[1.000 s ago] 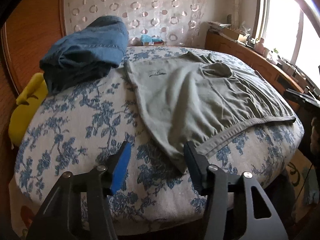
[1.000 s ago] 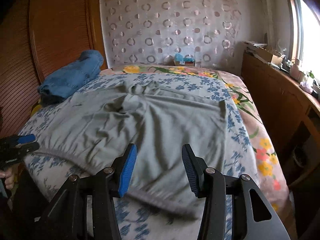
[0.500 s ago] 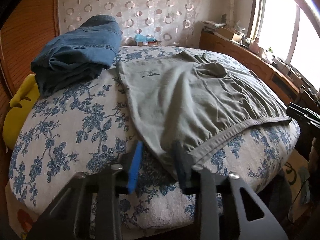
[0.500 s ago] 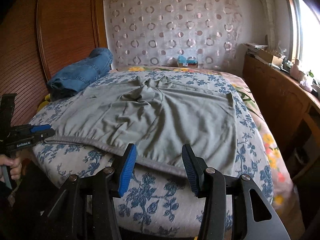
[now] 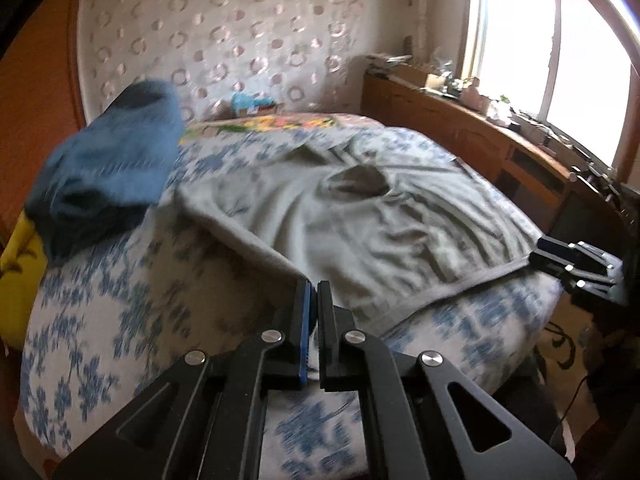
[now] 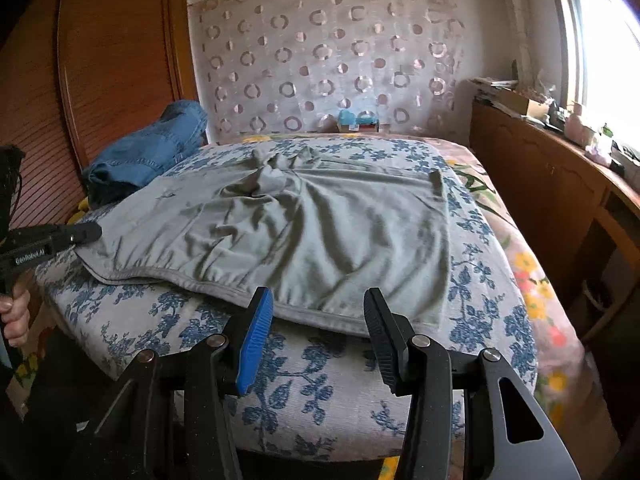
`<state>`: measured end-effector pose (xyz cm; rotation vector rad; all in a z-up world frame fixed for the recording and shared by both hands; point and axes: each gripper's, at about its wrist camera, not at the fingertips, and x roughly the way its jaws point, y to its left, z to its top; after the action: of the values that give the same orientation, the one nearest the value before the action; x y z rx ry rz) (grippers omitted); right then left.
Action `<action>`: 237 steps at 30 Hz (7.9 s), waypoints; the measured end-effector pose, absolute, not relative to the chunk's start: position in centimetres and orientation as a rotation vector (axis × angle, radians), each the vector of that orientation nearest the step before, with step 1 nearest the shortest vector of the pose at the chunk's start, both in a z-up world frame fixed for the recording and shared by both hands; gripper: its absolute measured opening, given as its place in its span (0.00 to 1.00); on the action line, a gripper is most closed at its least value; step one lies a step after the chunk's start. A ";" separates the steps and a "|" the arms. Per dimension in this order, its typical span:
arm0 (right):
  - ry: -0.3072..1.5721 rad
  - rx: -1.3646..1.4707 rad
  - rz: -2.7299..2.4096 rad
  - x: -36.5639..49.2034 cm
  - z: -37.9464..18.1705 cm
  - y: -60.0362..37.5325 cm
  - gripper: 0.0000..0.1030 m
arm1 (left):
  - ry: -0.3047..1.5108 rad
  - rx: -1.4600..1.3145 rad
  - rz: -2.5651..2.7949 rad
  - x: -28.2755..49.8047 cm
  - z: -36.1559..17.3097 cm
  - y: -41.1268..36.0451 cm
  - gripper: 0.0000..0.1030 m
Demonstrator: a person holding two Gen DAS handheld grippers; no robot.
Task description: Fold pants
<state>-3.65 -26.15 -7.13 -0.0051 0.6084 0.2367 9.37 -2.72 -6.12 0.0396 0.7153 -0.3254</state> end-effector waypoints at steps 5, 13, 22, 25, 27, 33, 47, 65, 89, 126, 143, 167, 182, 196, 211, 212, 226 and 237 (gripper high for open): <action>0.599 0.013 0.234 -4.0 -7.0 -27.0 0.48 | 0.677 0.065 -0.388 10.5 -4.1 -5.8 0.04; 0.584 0.039 0.226 -4.3 -6.8 -28.3 0.48 | 0.613 0.121 -0.517 11.7 -0.8 -12.1 0.04; 0.572 0.059 0.195 -5.2 -6.8 -29.8 0.48 | 0.595 0.142 -0.603 12.0 0.4 -16.9 0.04; 0.571 0.062 0.190 -5.3 -6.9 -30.1 0.48 | 0.599 0.132 -0.589 12.3 0.3 -17.2 0.04; 0.571 0.062 0.185 -5.3 -6.9 -30.1 0.48 | 0.593 0.131 -0.599 12.1 0.2 -17.3 0.04; 0.575 0.067 0.182 -5.2 -7.0 -29.8 0.48 | 0.598 0.144 -0.581 12.0 0.0 -16.8 0.31; 0.586 0.047 0.278 -3.4 -7.3 -26.4 0.48 | 0.621 0.110 -0.510 11.6 -2.7 -11.3 0.72; 0.685 0.007 0.419 2.8 -10.0 -23.5 0.04 | 0.713 0.070 -0.420 11.5 -6.9 -7.3 0.72; 0.524 -0.015 0.301 -0.9 -4.6 -29.9 0.03 | 0.692 0.082 -0.446 12.1 -5.9 -9.5 0.72; 0.572 0.072 0.243 -1.8 -2.7 -31.6 0.29 | 0.675 0.114 -0.451 12.6 -5.4 -10.0 0.72; 0.664 -0.001 0.443 4.3 -3.7 -24.8 0.29 | 0.604 0.140 -0.431 13.9 -2.6 -7.4 0.72; 0.762 -0.077 0.508 9.7 -3.9 -21.0 0.06 | 0.628 0.116 -0.442 16.1 -3.9 -5.0 0.72; 0.674 -0.020 0.384 12.0 -0.7 -28.9 0.05 | 0.665 0.124 -0.469 17.5 -4.7 -7.3 0.72; 0.738 -0.057 0.319 16.2 -1.9 -31.9 0.05 | 0.717 0.128 -0.468 19.3 -6.1 -9.3 0.72; 0.742 -0.074 0.267 17.8 -1.4 -33.8 0.05 | 0.734 0.134 -0.476 19.3 -6.6 -10.0 0.72; 0.742 -0.073 0.265 17.9 -1.4 -33.9 0.05 | 0.734 0.134 -0.476 19.3 -6.6 -10.0 0.72; 0.738 -0.075 0.215 18.9 -1.4 -34.7 0.05 | 0.737 0.123 -0.469 19.7 -6.8 -9.7 0.72; 0.738 -0.067 0.203 19.1 -1.5 -34.8 0.06 | 0.740 0.122 -0.473 19.6 -7.0 -9.7 0.72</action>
<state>19.15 -34.82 -1.46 -0.0667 0.7382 0.2033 19.57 -9.72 -7.04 0.1218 0.7404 -0.4726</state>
